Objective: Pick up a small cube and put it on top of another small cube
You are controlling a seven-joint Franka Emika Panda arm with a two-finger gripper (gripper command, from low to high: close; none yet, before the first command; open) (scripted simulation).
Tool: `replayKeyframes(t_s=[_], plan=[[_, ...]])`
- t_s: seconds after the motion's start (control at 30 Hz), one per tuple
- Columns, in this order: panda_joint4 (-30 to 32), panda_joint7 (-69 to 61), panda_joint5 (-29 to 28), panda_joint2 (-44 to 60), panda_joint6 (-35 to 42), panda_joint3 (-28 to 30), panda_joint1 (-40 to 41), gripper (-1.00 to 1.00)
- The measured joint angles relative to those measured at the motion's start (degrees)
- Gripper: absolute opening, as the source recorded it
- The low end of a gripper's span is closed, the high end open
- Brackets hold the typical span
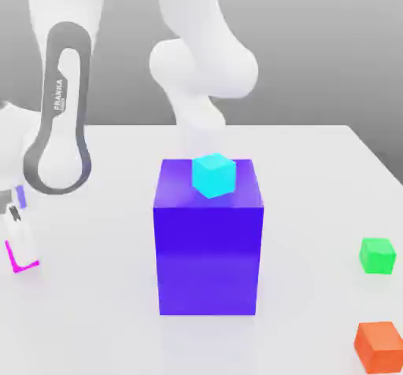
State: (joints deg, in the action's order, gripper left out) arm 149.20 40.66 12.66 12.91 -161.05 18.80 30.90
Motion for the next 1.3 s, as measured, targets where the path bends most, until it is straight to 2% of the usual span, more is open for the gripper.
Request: replayKeyframes(t_s=[0.13, 0.5, 0.63, 0.8, 0.97, 1.03, 1.1, 1.2, 1.23, 1.3], plan=[[-3.1, -0.2, -2.6, -2.9, 1.3, -2.3, -3.3, -1.00], [-1.6, 2.3, -6.4, -7.2, 3.9, -20.1, -22.3, -1.00], [-0.8, 3.2, -7.5, -8.7, 5.0, -26.4, -32.8, -1.00], [-0.5, 4.7, -9.4, -10.7, 7.3, -34.8, -49.7, -1.00], [0.3, 6.2, -11.4, -12.5, 9.0, -41.7, -62.1, -1.00], [1.6, 8.3, -13.3, -11.6, 8.5, -41.1, -68.5, -1.00], [1.7, 10.4, -16.0, -8.7, 6.0, -38.3, -65.9, -1.00], [1.5, 14.0, -20.9, -3.3, 1.3, -35.6, -66.9, -1.00], [1.4, 15.0, -22.3, -1.7, -0.1, -34.9, -67.4, 1.00], [1.4, 15.0, -22.3, -1.7, -0.1, -34.9, -67.4, 1.00]])
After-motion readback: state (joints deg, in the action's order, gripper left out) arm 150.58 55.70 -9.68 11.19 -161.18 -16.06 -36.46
